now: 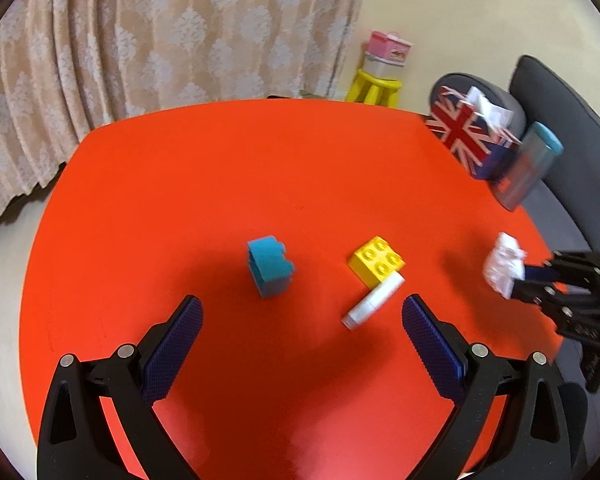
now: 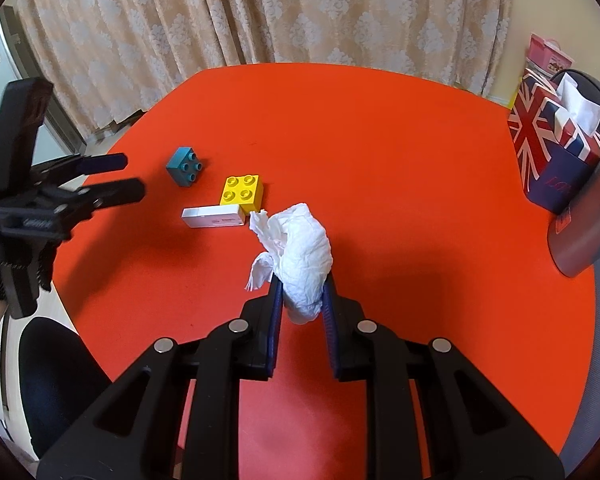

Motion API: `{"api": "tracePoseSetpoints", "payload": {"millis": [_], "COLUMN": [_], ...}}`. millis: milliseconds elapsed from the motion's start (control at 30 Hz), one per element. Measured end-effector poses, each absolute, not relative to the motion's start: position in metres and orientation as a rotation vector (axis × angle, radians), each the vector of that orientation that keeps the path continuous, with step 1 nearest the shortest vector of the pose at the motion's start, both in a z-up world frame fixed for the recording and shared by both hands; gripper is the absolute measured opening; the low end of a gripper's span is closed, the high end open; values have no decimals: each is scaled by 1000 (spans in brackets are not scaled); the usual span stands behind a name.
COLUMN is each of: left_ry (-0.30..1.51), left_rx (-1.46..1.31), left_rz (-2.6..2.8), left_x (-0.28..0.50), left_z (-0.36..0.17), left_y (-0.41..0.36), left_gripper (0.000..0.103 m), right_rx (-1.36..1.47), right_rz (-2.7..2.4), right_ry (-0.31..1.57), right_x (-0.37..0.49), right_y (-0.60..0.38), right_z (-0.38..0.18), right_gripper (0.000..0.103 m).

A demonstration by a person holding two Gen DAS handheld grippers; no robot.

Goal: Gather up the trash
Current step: 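Grasp the blue Lego block with the left gripper while the right holds the tissue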

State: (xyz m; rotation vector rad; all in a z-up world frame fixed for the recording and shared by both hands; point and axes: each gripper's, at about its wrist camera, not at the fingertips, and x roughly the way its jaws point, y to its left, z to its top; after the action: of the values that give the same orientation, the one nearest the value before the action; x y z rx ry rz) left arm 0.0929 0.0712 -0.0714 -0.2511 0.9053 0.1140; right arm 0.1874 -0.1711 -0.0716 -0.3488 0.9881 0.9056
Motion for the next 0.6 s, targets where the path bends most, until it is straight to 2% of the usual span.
{"api": "tracePoseSetpoints", "payload": {"millis": [200, 267, 333, 367, 533, 600], "left_ry": [920, 933, 945, 949, 953, 944], "left_rx": [-281, -280, -282, -281, -284, -283], "left_rz": [166, 176, 180, 182, 168, 155], "left_x": [111, 116, 120, 122, 124, 122], "left_z": [-83, -89, -95, -96, -104, -104], "left_y": [84, 86, 86, 87, 88, 88], "left_gripper": [93, 78, 69, 59, 27, 27], "right_rx": [-342, -340, -338, -338, -333, -328], "right_rz": [908, 910, 911, 912, 915, 915], "right_ry": [985, 984, 984, 983, 983, 981], "right_x": [186, 186, 187, 187, 188, 187], "right_y": [-174, -175, -175, -175, -176, -176], "right_z": [-71, -71, -72, -72, -72, -71], "right_gripper": [19, 19, 19, 19, 19, 19]}}
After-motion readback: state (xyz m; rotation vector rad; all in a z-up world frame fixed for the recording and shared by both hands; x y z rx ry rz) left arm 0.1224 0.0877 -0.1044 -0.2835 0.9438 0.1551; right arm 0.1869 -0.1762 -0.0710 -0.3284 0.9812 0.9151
